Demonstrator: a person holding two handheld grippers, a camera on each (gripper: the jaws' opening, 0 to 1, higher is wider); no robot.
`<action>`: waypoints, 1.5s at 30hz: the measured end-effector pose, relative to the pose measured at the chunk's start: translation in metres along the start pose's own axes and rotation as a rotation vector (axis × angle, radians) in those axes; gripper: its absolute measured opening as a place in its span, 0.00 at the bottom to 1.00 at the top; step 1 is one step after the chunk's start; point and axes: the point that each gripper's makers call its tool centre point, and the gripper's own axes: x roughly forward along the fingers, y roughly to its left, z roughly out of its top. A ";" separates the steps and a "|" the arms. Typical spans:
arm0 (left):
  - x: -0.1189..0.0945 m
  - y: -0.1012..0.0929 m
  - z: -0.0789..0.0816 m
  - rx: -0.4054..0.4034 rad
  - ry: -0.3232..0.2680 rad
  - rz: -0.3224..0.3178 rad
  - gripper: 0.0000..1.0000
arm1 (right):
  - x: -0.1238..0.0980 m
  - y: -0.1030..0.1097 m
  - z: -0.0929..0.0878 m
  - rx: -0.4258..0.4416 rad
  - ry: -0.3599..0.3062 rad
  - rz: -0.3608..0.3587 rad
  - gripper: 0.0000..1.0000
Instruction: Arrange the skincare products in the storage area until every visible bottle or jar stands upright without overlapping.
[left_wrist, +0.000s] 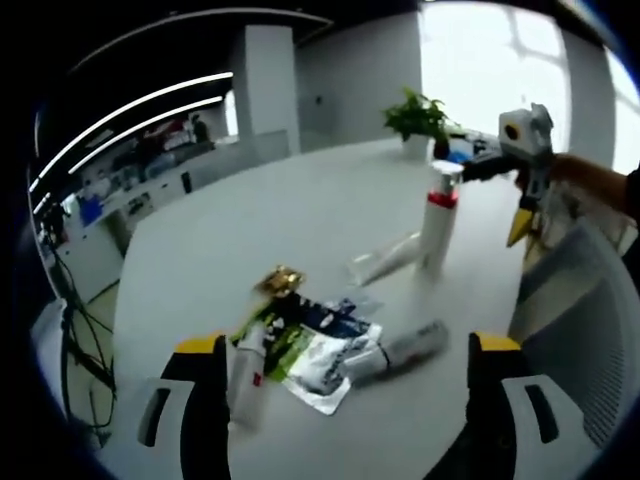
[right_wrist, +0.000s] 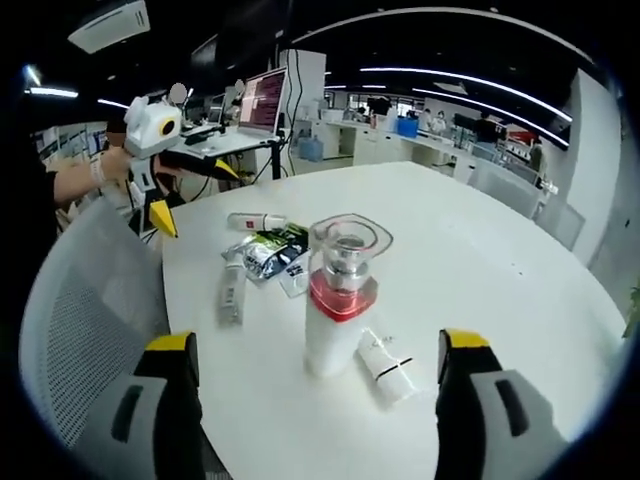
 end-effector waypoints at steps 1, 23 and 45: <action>0.000 0.001 -0.001 -0.002 0.002 0.000 0.97 | 0.001 0.000 0.000 0.001 0.004 0.005 1.00; 0.004 0.009 -0.011 -0.004 0.042 -0.001 0.97 | 0.018 -0.046 -0.039 -0.145 0.245 0.037 0.74; 0.008 0.012 -0.017 -0.014 0.061 0.005 0.97 | 0.056 -0.066 -0.060 -0.296 0.387 0.107 0.48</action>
